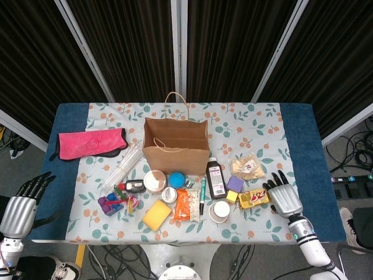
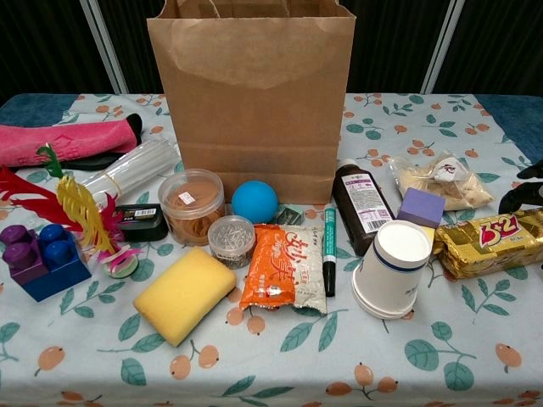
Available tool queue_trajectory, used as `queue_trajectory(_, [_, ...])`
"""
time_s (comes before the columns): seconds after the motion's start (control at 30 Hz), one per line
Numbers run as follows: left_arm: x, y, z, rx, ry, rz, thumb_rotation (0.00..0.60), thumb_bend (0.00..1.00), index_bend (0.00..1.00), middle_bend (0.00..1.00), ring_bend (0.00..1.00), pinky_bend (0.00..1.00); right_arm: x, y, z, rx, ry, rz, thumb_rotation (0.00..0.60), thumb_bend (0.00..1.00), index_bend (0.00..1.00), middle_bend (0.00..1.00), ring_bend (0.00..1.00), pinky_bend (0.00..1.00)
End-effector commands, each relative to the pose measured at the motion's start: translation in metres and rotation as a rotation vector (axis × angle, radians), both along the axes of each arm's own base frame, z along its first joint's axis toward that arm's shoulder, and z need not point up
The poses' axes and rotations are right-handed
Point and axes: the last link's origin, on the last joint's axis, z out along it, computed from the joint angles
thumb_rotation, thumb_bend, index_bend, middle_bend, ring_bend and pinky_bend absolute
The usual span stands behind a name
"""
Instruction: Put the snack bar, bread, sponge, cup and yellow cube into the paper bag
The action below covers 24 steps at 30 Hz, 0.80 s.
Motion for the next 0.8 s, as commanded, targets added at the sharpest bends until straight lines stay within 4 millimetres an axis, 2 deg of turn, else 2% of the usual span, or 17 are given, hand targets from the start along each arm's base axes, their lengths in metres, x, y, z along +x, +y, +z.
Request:
queue_trajectory(0.03, [0.000, 0.000, 0.000, 0.000, 0.001, 0.000, 0.600, 0.16, 0.20, 0.23, 0.18, 0.22, 0.001, 0.001, -0.005, 0.004, -0.001, 0.005, 0.600, 0.15, 0.40, 0.35, 0.16, 0.00])
queue_trajectory(0.2, [0.001, -0.002, 0.000, 0.002, -0.001, -0.002, 0.600, 0.16, 0.20, 0.23, 0.18, 0.22, 0.004, 0.003, -0.003, -0.027, -0.029, 0.028, 0.600, 0.21, 0.56, 0.47, 0.29, 0.06])
queue_trajectory(0.33, [0.002, -0.005, 0.001, 0.002, -0.002, -0.007, 0.600, 0.16, 0.20, 0.23, 0.18, 0.22, 0.013, 0.005, 0.020, -0.099, -0.083, 0.063, 0.600, 0.22, 0.59, 0.49, 0.32, 0.08])
queue_trajectory(0.57, [0.007, -0.009, 0.000, -0.002, -0.011, -0.016, 0.600, 0.16, 0.20, 0.23, 0.18, 0.22, 0.040, 0.003, 0.103, -0.300, -0.173, 0.148, 0.600, 0.23, 0.59, 0.49, 0.33, 0.08])
queue_trajectory(0.67, [0.008, -0.010, 0.000, -0.004, -0.014, -0.015, 0.600, 0.16, 0.20, 0.23, 0.18, 0.22, 0.062, -0.003, 0.143, -0.394, -0.200, 0.200, 0.600, 0.23, 0.59, 0.49, 0.33, 0.10])
queue_trajectory(0.8, [0.008, -0.010, 0.001, -0.008, -0.018, -0.014, 0.600, 0.16, 0.20, 0.23, 0.18, 0.22, 0.100, -0.020, 0.171, -0.477, -0.219, 0.254, 0.600, 0.23, 0.59, 0.49, 0.33, 0.13])
